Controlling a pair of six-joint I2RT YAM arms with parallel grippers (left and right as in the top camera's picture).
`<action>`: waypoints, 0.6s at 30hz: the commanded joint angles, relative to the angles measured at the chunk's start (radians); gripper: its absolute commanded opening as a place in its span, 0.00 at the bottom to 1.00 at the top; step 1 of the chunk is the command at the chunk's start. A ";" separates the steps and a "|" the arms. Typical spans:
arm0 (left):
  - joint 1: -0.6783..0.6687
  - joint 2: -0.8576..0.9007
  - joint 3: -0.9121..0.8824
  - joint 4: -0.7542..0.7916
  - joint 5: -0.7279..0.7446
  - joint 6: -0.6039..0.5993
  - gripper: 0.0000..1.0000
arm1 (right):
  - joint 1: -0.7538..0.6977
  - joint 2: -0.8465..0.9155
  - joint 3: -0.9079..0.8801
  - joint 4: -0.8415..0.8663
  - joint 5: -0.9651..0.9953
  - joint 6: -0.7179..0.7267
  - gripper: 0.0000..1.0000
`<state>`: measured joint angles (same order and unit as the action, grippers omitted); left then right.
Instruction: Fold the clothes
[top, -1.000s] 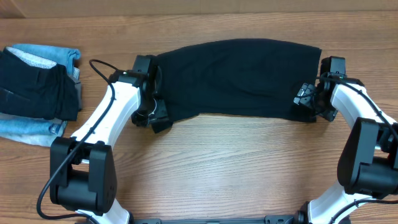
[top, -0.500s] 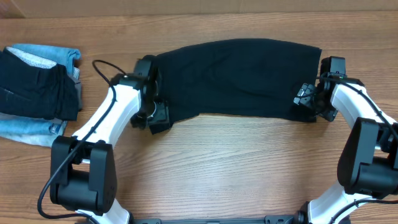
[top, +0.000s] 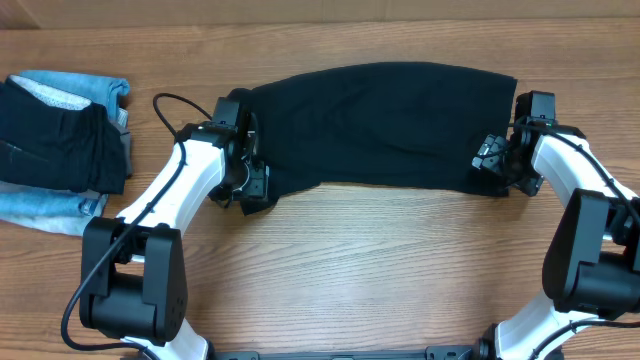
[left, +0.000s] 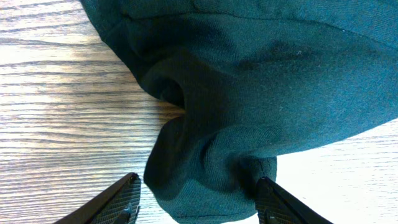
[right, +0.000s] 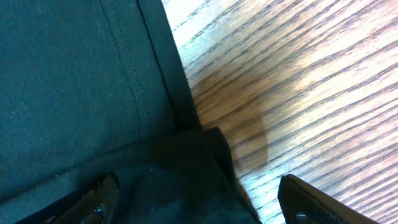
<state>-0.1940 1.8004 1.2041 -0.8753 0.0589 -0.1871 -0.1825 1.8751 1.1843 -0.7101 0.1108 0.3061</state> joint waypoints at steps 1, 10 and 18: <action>0.004 0.006 -0.007 0.002 -0.014 -0.029 0.62 | -0.003 0.001 -0.002 0.002 0.000 0.000 0.87; 0.004 0.006 -0.079 0.072 0.039 -0.050 0.52 | -0.003 0.001 -0.002 0.002 0.000 0.000 0.87; 0.004 0.004 0.012 0.019 0.188 -0.064 0.04 | -0.003 -0.001 0.050 -0.031 0.001 0.000 0.86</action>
<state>-0.1944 1.8011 1.1496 -0.8383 0.1467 -0.2409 -0.1825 1.8751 1.1847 -0.7170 0.1104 0.3061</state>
